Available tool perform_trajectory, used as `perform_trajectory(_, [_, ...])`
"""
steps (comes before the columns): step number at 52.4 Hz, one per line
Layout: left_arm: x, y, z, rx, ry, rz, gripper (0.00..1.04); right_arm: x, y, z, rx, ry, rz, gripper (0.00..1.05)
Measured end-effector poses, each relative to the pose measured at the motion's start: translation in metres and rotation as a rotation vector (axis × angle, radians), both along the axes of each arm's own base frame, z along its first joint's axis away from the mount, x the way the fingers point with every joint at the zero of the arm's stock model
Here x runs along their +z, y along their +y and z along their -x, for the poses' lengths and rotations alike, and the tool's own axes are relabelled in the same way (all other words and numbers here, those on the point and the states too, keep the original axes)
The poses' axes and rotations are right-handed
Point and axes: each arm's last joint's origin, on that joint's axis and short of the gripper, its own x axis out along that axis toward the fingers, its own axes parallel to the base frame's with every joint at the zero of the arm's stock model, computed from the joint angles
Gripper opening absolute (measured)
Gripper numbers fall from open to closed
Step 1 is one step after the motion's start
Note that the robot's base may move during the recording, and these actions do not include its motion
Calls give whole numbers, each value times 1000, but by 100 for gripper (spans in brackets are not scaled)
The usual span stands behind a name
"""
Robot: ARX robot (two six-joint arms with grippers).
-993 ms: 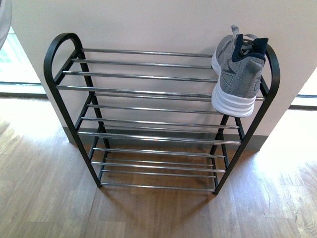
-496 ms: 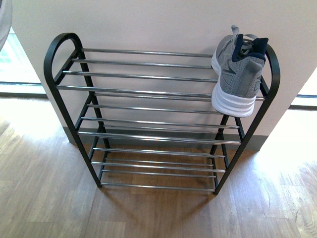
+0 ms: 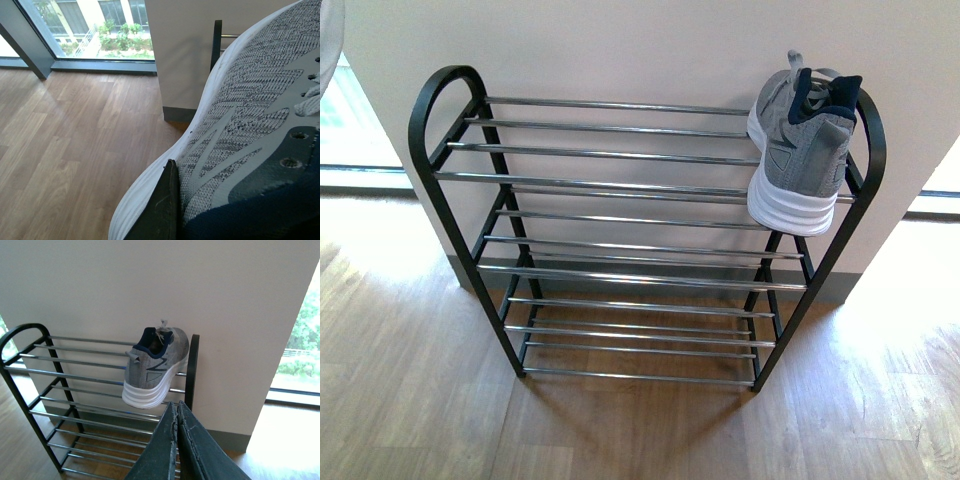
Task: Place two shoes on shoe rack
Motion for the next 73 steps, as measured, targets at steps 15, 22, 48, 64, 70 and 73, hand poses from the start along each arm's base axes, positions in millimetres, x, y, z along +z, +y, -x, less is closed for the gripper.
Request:
perform_trajectory(15, [0, 0, 0, 1, 0, 0, 1, 0, 0, 0, 0, -2, 2, 14])
perform_trajectory(22, [0, 0, 0, 1, 0, 0, 1, 0, 0, 0, 0, -2, 2, 40])
perform_trajectory(48, [0, 0, 0, 3, -1, -1, 1, 0, 0, 0, 3, -2, 2, 96])
perform_trajectory(64, [0, 0, 0, -14, 1, 6, 1, 0, 0, 0, -1, -2, 1, 96])
perform_trajectory(70, [0, 0, 0, -6, 0, 2, 1, 0, 0, 0, -1, -2, 1, 96])
perform_trajectory(73, [0, 0, 0, -1, 0, 0, 1, 0, 0, 0, -1, -2, 1, 96])
